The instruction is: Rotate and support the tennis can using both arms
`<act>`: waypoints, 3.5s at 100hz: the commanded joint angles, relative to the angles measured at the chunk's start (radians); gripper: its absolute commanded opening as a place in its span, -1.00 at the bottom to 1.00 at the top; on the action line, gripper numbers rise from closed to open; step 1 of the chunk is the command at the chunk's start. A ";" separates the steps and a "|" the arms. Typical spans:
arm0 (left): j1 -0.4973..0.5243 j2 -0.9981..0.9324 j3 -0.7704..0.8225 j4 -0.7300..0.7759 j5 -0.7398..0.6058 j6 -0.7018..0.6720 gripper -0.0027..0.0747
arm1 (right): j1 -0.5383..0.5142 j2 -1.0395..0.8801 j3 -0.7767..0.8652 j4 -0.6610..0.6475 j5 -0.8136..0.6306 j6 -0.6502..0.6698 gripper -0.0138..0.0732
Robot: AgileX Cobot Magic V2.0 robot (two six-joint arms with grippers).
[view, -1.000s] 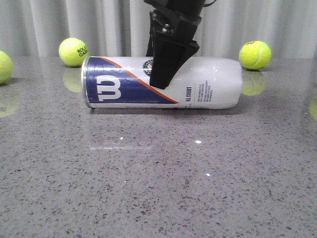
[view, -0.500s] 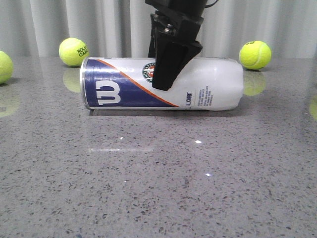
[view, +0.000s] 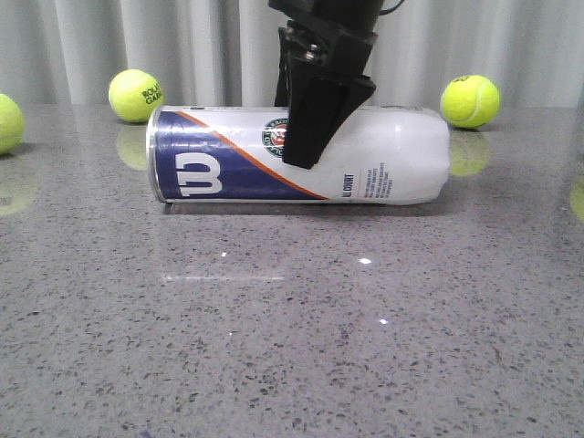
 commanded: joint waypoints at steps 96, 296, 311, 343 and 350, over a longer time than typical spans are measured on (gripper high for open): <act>0.003 -0.039 0.047 -0.008 -0.082 -0.009 -0.99 | 0.000 -0.267 -0.031 0.011 -0.061 0.266 0.82; 0.003 -0.039 0.047 -0.008 -0.082 -0.009 -0.99 | -0.529 -1.586 1.305 -0.095 -1.009 0.925 -0.59; 0.003 -0.039 0.047 -0.008 -0.082 -0.009 -0.99 | -0.529 -1.586 1.305 -0.095 -1.006 0.925 -0.84; 0.003 -0.039 0.047 -0.008 -0.086 -0.009 -0.99 | -0.529 -1.586 1.305 -0.095 -1.004 0.925 -0.84; 0.003 -0.039 0.045 -0.008 -0.099 -0.009 -0.99 | -0.529 -1.586 1.305 -0.095 -1.004 0.925 -0.84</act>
